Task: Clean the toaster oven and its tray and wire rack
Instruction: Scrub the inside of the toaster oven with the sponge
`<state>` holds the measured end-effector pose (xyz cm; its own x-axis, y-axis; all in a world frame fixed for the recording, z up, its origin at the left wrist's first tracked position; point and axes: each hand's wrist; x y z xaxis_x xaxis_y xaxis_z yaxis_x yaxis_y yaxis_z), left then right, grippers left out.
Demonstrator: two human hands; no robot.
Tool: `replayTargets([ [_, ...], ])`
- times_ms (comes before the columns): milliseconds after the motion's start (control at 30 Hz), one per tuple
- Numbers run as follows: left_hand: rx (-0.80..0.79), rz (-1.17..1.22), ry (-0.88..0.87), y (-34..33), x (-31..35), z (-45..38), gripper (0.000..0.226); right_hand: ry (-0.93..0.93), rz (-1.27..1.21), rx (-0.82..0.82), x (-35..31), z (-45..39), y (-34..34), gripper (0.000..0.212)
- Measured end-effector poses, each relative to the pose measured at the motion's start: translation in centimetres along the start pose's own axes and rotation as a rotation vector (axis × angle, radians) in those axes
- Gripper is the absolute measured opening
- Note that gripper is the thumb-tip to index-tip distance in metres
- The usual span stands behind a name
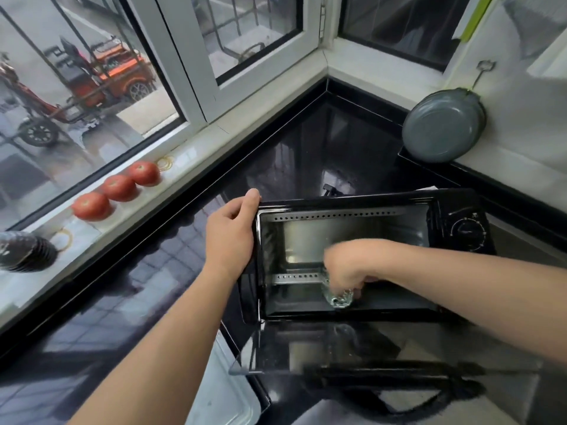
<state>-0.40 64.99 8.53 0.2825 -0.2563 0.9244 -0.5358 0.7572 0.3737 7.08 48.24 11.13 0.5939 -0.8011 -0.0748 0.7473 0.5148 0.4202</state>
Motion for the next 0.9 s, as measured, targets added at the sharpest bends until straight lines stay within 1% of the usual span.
replayTargets([
  [33, 0.003, 0.017, 0.003, 0.0, -0.1, 0.1, 0.033, -0.015, 0.07, -0.017, 0.5, 0.0, -0.1, 0.037],
  [67, 0.004, 0.027, 0.004, 0.0, -0.1, 0.2, 0.032, 0.003, 0.094, -0.011, 0.4, 0.0, -0.2, 0.035],
  [100, 0.007, 0.022, 0.002, 0.0, -0.1, 0.3, 0.032, 0.039, 0.072, 0.028, -0.5, -0.2, -0.5, 0.032],
  [167, 0.023, -0.006, -0.007, 0.1, 0.0, 0.4, 0.032, 0.144, -0.082, 0.205, -3.1, -1.0, -1.7, 0.026],
  [233, 0.037, -0.032, -0.012, 0.2, 0.1, 0.4, 0.031, 0.213, -0.307, 0.397, -5.5, -2.0, -3.4, 0.021],
  [267, 0.038, -0.039, -0.01, 0.2, 0.1, 0.4, 0.031, 0.224, -0.406, 0.461, -5.9, -2.4, -3.9, 0.026],
  [333, 0.022, -0.072, -0.032, 0.1, 0.2, 0.5, 0.031, 0.19, -0.486, 0.503, -5.5, -3.1, -4.6, 0.035],
  [400, 0.047, -0.169, -0.158, -0.1, 0.2, 0.6, 0.023, 0.169, -0.479, 0.514, -5.0, -3.2, -4.7, 0.037],
  [467, 0.084, -0.352, -0.38, -0.3, 0.3, 0.8, 0.022, 0.203, -0.455, 0.534, -5.4, -2.9, -4.4, 0.027],
  [500, 0.06, -0.424, -0.457, -0.2, 0.4, 0.7, 0.023, 0.227, -0.446, 0.543, -5.7, -2.7, -4.2, 0.019],
  [533, 0.006, -0.483, -0.472, -0.2, 0.5, 0.6, 0.024, 0.243, -0.428, 0.541, -6.1, -2.5, -4.1, 0.014],
  [600, -0.114, -0.571, -0.406, 0.1, 0.9, 0.5, 0.035, 0.271, -0.372, 0.542, -6.6, -2.5, -3.9, 0.022],
  [667, -0.16, -0.607, -0.347, 0.2, 1.1, 0.6, 0.048, 0.304, -0.277, 0.505, -6.9, -2.6, -3.9, 0.026],
  [733, -0.143, -0.613, -0.333, 0.1, 1.2, 0.8, 0.054, 0.331, -0.196, 0.522, -7.3, -2.2, -4.1, 0.026],
  [833, -0.115, -0.611, -0.293, -0.4, 1.6, 0.8, 0.055, 0.277, -0.275, 0.587, -7.1, -2.1, -4.1, 0.013],
  [900, -0.094, -0.627, -0.244, -0.8, 1.8, 0.4, 0.052, 0.248, -0.327, 0.616, -6.5, -1.7, -4.2, 0.012],
])
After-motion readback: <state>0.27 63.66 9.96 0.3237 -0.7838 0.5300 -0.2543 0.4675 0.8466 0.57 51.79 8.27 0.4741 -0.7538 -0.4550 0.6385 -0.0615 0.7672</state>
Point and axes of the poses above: each hand's wrist, its own z-axis away from the middle knuckle, its own y-axis out of the back of the hand, x = y × z, and after that the axes turned 9 degrees about -z, right-handed
